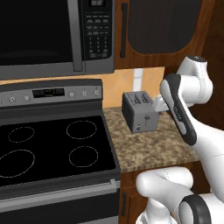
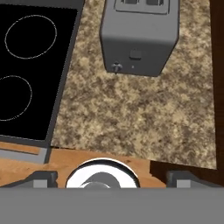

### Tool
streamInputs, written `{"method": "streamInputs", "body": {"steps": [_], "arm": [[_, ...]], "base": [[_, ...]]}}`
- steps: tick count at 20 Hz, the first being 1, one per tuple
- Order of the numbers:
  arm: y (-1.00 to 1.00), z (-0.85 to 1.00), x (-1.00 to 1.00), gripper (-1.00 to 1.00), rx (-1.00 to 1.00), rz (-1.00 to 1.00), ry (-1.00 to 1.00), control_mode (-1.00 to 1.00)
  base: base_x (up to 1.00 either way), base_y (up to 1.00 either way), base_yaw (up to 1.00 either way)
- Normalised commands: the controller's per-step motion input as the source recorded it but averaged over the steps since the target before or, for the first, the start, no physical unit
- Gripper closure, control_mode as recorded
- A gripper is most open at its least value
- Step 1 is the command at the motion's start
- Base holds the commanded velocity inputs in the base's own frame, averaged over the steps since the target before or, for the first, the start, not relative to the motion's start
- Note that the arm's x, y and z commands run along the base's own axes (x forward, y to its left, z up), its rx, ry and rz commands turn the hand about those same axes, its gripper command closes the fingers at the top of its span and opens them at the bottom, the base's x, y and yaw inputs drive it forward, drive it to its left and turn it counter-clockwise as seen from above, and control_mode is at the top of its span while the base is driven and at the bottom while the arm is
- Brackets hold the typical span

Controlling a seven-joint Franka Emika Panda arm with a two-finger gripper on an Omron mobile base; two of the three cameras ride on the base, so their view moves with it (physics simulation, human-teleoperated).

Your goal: Navigate to the coffee machine.

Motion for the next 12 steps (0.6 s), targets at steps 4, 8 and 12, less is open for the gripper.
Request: {"method": "streamInputs", "body": {"steps": [4, 8, 12], "arm": [[-0.40, 0.14, -0.07, -1.00, 0.02, 0.10, -0.12, -1.00], [-0.05, 0.03, -0.72, -1.00, 0.00, 0.07, -0.14, -1.00], [0.00, 0.00, -0.31, -1.00, 0.00, 0.02, -0.04, -1.00]], "base": [[0.00, 0.00, 0.00], [0.00, 0.00, 0.00], [0.00, 0.00, 0.00]]}}
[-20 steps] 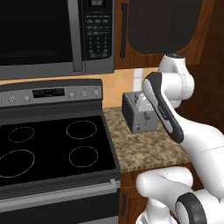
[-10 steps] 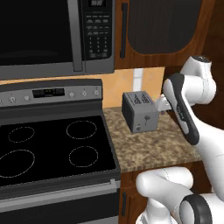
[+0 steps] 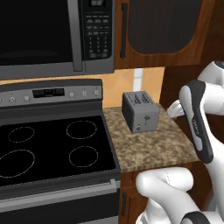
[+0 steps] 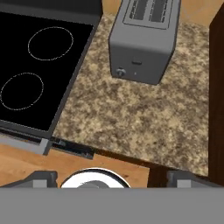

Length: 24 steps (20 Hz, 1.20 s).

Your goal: Navigate to the coffee machine.

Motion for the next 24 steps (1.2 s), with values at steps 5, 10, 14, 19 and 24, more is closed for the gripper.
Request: {"method": "streamInputs", "body": {"steps": [5, 10, 14, 19, 24], "arm": [[0.00, 0.00, -0.19, -1.00, 0.00, 0.02, 0.00, 1.00], [0.00, 0.00, 0.00, -1.00, 0.00, 0.00, 0.00, 1.00], [0.00, 0.00, 0.00, -1.00, 0.00, 0.00, 0.00, 1.00], [0.00, 0.00, 0.00, -1.00, 0.00, 0.00, 0.00, 1.00], [0.00, 0.00, 0.00, -1.00, 0.00, 0.00, 0.00, 1.00]], "base": [[-0.38, 0.14, 0.06], [-1.00, 0.65, 0.27], [-0.30, 0.73, 0.68], [0.01, 0.17, 1.00], [0.00, 0.26, 0.98]]}}
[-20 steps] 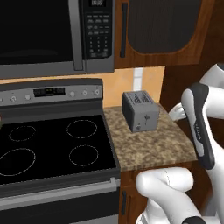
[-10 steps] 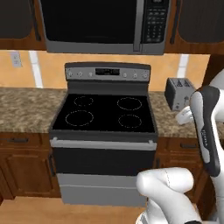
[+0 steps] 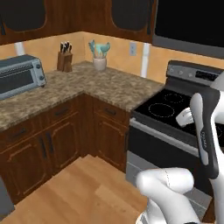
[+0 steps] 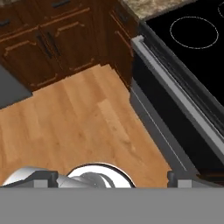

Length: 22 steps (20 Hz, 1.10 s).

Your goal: Navigate to the coffee machine.

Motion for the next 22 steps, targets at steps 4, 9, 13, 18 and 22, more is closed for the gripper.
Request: {"method": "streamInputs", "body": {"steps": [4, 9, 13, 18, 22], "arm": [[0.00, 0.00, 0.00, -1.00, 0.00, 0.00, 0.00, 1.00], [0.00, 0.00, 0.00, -1.00, 0.00, 0.00, 0.00, 1.00], [0.00, 0.00, 0.00, -1.00, 0.00, 0.00, 0.00, 1.00], [0.00, 0.00, 0.00, -1.00, 0.00, 0.00, 0.00, 1.00], [0.00, 0.00, 0.00, -1.00, 0.00, 0.00, 0.00, 1.00]], "base": [[0.00, 0.26, 0.93], [0.16, 0.21, 0.81], [0.23, 0.19, 0.80], [0.22, 0.27, 0.87], [0.20, 0.29, 0.86]]}}
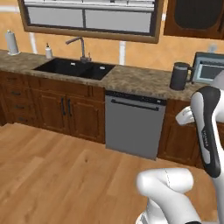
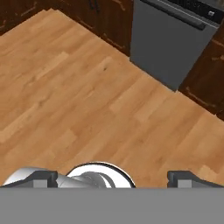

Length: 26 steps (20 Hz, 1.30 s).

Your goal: Navigate to the coffee machine.

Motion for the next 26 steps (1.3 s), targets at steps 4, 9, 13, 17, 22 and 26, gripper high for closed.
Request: {"method": "streamInputs", "body": {"steps": [4, 9, 13, 17, 22, 26], "arm": [[0.00, 0.00, 0.00, -1.00, 0.00, 0.00, 0.00, 1.00], [0.00, 0.00, 0.00, -1.00, 0.00, 0.00, 0.00, 1.00], [0.00, 0.00, 0.00, -1.00, 0.00, 0.00, 0.00, 1.00], [0.00, 0.00, 0.00, -1.00, 0.00, 0.00, 0.00, 1.00], [0.00, 0.00, 0.00, -1.00, 0.00, 0.00, 0.00, 1.00], [0.00, 0.00, 0.00, -1.00, 0.00, 0.00, 0.00, 1.00]], "base": [[0.23, 0.29, 0.85], [0.24, 0.28, 0.86], [0.23, 0.25, 0.89], [0.31, 0.31, 0.83], [0.94, 0.76, 0.28], [1.00, 1.00, 0.00]]}}
